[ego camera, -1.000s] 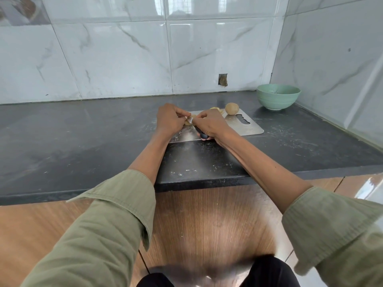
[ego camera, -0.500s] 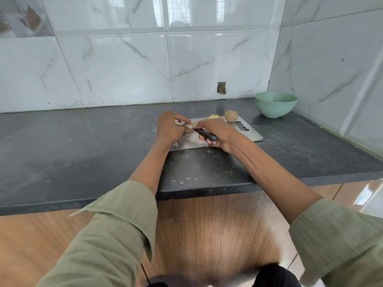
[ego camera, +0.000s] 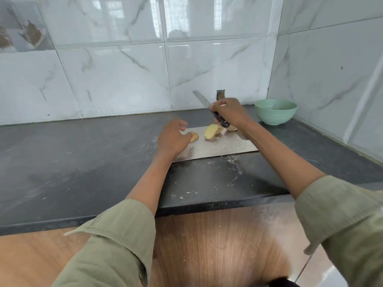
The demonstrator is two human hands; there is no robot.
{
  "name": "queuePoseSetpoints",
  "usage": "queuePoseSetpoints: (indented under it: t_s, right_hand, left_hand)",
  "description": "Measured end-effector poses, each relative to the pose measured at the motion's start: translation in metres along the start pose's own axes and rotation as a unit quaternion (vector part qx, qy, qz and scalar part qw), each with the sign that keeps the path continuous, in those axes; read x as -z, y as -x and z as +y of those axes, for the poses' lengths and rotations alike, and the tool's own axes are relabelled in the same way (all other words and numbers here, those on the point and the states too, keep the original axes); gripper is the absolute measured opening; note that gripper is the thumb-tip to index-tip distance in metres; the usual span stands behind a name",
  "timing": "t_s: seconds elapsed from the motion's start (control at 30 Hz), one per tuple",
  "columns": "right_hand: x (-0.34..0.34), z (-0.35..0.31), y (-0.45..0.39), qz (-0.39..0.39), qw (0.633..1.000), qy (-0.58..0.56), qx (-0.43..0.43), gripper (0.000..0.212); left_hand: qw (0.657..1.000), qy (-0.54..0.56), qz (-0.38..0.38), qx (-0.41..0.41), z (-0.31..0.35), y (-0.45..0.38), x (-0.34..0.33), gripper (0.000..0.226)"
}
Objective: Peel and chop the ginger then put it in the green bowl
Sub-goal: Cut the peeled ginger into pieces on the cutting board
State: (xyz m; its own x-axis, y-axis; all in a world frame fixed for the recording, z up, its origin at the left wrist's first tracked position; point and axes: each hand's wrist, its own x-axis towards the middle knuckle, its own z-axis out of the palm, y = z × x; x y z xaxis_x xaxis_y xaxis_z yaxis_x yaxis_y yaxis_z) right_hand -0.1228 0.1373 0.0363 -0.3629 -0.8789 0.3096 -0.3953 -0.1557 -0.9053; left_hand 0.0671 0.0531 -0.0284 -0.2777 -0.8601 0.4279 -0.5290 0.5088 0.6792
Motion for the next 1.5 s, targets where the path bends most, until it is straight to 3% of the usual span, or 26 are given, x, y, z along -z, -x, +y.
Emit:
queuePoseSetpoints:
  t_s: [0.13, 0.33, 0.43, 0.53, 0.6, 0.73, 0.9, 1.1, 1.2, 1.33, 1.5]
  right_hand:
    - [0.012, 0.032, -0.02, 0.034, 0.996, 0.061, 0.06, 0.018]
    - [0.026, 0.052, -0.034, 0.011, 0.982, 0.175, 0.069, 0.009]
    - [0.032, 0.051, -0.033, -0.029, 0.967, 0.242, 0.071, 0.028]
    - [0.034, 0.047, -0.034, -0.077, 0.951, 0.292, 0.074, 0.04]
    - [0.033, 0.049, -0.035, -0.094, 0.947, 0.298, 0.074, 0.042]
    - [0.03, 0.052, -0.036, -0.087, 0.925, 0.355, 0.1, 0.037]
    - [0.031, 0.053, -0.039, -0.077, 0.927, 0.356, 0.084, 0.033]
    - [0.028, 0.053, -0.037, -0.069, 0.937, 0.335, 0.066, 0.028]
    - [0.026, 0.053, -0.034, -0.071, 0.934, 0.343, 0.073, 0.025]
    - [0.026, 0.054, -0.036, -0.058, 0.935, 0.341, 0.071, 0.038]
    - [0.025, 0.055, -0.037, -0.072, 0.935, 0.34, 0.067, 0.052]
  left_hand:
    - [0.995, -0.063, -0.078, -0.025, 0.0, -0.005, -0.01, 0.042]
    - [0.996, -0.067, -0.05, -0.033, 0.011, -0.013, -0.013, 0.011]
    - [1.0, -0.014, -0.016, -0.017, 0.014, -0.023, -0.013, 0.018]
    - [0.994, 0.095, 0.029, 0.049, 0.025, -0.039, -0.014, 0.016]
    - [0.986, 0.146, 0.004, 0.076, 0.031, -0.046, -0.022, 0.019]
    - [0.989, 0.129, -0.038, 0.053, 0.033, -0.05, -0.047, 0.026]
    - [0.992, 0.106, -0.059, -0.025, 0.042, -0.044, -0.058, 0.018]
    - [0.986, -0.018, -0.15, -0.067, 0.039, -0.03, -0.061, 0.05]
    - [0.98, -0.053, -0.165, -0.1, 0.041, -0.026, -0.058, 0.049]
    - [0.976, -0.066, -0.18, -0.101, 0.04, -0.025, -0.054, 0.055]
    - [0.98, -0.054, -0.152, -0.115, 0.04, -0.027, -0.057, 0.03]
